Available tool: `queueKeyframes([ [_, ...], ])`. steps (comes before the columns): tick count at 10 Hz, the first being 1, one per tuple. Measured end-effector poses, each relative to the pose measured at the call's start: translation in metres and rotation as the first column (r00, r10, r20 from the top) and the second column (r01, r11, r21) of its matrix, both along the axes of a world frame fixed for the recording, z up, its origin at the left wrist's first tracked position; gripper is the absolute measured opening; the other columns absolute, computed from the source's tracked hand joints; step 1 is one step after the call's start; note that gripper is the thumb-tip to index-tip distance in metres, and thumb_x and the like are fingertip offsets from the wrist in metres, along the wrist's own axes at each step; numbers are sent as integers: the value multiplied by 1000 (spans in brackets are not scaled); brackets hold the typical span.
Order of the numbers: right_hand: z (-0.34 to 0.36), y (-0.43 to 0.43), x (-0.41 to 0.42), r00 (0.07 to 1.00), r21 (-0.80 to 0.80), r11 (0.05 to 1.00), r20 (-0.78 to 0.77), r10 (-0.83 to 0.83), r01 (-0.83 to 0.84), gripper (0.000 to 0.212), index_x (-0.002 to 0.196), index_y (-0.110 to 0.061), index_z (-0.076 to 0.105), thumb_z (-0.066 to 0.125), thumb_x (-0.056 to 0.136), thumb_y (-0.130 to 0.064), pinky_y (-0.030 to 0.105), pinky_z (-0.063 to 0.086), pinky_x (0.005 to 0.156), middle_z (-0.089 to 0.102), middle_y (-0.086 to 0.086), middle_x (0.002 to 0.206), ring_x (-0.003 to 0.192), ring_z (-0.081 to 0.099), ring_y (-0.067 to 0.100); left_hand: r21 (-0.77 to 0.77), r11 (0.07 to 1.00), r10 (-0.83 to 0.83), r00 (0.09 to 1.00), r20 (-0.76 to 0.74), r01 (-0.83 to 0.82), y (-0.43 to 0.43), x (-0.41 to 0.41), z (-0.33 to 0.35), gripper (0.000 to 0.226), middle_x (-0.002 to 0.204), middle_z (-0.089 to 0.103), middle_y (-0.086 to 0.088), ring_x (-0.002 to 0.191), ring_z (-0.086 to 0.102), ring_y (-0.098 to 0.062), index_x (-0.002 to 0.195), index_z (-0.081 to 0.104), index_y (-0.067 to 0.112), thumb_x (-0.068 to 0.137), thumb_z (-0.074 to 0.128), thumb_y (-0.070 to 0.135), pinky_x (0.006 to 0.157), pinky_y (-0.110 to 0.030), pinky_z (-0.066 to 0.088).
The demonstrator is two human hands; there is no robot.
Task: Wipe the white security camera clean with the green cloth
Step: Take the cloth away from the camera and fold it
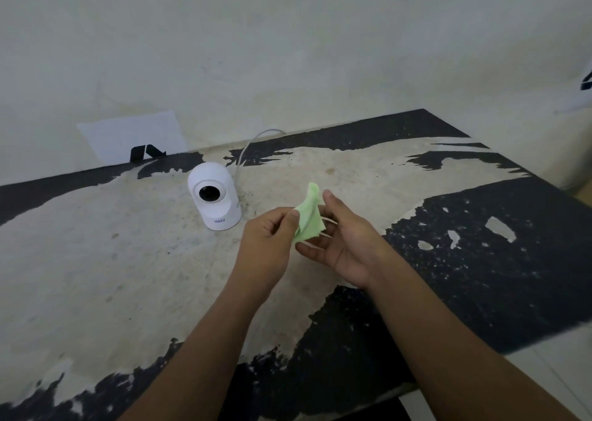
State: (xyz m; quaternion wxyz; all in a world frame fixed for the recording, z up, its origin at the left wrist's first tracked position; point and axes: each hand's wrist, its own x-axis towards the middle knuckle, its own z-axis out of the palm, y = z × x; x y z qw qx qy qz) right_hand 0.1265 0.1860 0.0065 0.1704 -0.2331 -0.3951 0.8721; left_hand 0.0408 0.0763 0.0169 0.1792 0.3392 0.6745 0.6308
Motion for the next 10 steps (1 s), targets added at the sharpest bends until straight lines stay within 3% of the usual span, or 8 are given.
queueKeyframes([
  [1, -5, 4, -2, 999, -28, 999, -14, -31, 31, 28, 105, -6, 65, 61, 90, -29, 36, 57, 64, 71, 11, 92, 76, 71, 23, 13, 1000, 11, 999, 43, -11, 4, -3, -3, 27, 76, 70, 2, 73, 61, -11, 78, 73, 31, 92, 51, 22, 69, -28, 51],
  [2, -9, 10, -4, 994, -44, 993, 10, -111, 111, 15, 100, -7, 62, 59, 91, -18, 35, 57, 60, 68, 12, 95, 77, 69, 24, 60, 993, 87, 962, 259, -106, 7, -7, -2, 28, 82, 67, -9, 79, 61, -23, 74, 72, 23, 92, 51, 20, 74, -41, 52],
  [3, -11, 28, -5, 973, 138, 970, 90, -211, 198, 5, 89, -10, 60, 57, 91, -13, 34, 57, 59, 64, 13, 97, 83, 65, 26, 134, 962, 133, 833, 538, -240, 7, -13, -6, 24, 80, 73, -3, 81, 69, -22, 78, 70, 16, 93, 51, 17, 74, -36, 57],
  [4, -6, 45, -7, 965, 319, 927, 106, -241, 196, 7, 85, -11, 59, 56, 91, -11, 31, 56, 59, 63, 13, 101, 87, 64, 27, 157, 959, 100, 796, 597, -237, 2, -8, -9, 18, 82, 75, -5, 82, 71, -21, 86, 67, 11, 93, 51, 15, 71, -32, 58],
  [6, 10, 82, -23, 980, 497, 862, 102, -174, 101, 18, 85, -17, 63, 50, 91, -6, 28, 52, 53, 64, 3, 87, 73, 60, 17, 29, 999, -33, 913, 406, 23, -25, 24, -19, 14, 85, 75, -5, 75, 71, -21, 87, 67, 12, 91, 53, 8, 62, -26, 55],
  [7, 7, 90, -44, 956, 651, 752, 273, -105, -103, 24, 84, -22, 68, 49, 89, -7, 29, 49, 59, 66, 1, 80, 68, 57, 15, -276, 906, -293, 946, 136, 321, -45, 22, -16, 13, 83, 74, 1, 64, 67, -14, 84, 69, 19, 88, 58, 14, 55, -22, 51],
  [9, -2, 82, -74, 892, 880, 270, 434, -124, -390, 33, 81, -25, 68, 45, 89, -3, 23, 38, 54, 63, -7, 78, 55, 46, 9, -389, 896, -206, 977, 63, 214, -64, -12, -3, 15, 79, 72, 5, 57, 61, -7, 90, 69, 21, 91, 54, 22, 50, -20, 48],
  [10, -6, 78, -81, 890, 907, 155, 416, -187, -392, 33, 86, -30, 66, 42, 91, -7, 31, 42, 72, 65, -10, 90, 70, 52, 11, -366, 918, -153, 988, 36, 156, -66, -22, -2, 15, 80, 72, 2, 60, 62, -7, 90, 69, 22, 91, 54, 22, 52, -21, 49],
])
